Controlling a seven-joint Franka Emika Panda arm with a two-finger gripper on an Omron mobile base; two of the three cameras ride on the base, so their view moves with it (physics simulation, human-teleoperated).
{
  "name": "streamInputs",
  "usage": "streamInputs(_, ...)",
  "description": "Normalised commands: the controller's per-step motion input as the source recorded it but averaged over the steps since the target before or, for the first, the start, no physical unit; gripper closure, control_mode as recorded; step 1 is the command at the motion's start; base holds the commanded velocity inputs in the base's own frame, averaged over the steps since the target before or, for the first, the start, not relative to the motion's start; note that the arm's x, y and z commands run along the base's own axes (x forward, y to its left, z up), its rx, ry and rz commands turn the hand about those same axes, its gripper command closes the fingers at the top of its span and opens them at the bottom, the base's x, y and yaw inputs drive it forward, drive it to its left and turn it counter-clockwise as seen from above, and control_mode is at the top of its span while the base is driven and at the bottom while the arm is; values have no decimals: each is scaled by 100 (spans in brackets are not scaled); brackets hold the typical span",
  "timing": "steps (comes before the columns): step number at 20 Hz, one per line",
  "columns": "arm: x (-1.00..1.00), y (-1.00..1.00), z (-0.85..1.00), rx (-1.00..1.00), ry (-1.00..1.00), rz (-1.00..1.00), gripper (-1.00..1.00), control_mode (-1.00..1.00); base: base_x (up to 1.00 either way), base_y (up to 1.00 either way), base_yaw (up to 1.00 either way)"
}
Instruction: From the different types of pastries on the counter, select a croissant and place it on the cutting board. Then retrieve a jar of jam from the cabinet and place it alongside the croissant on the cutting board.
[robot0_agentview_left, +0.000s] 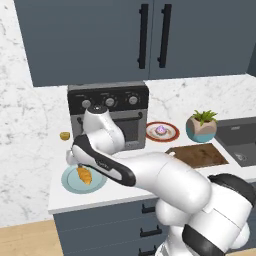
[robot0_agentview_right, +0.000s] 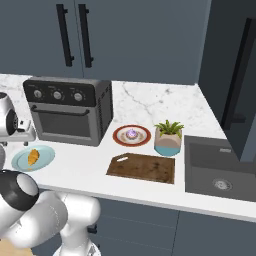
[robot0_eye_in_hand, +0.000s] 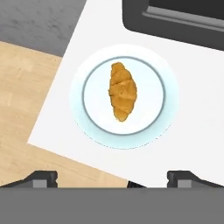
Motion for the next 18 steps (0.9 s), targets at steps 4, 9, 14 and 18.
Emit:
streamInputs(4, 49, 0, -14, 0, 6, 0, -100, -100, 0, 0, 0)
streamInputs(9, 30, 1, -16, 0, 3, 0, -100, -100, 0, 0, 0)
streamInputs(14, 33, 1, -18, 0, 1, 0, -100, -100, 0, 0, 0)
streamInputs(18, 5, 0, -13, 0, 1, 0, -100, -100, 0, 0, 0)
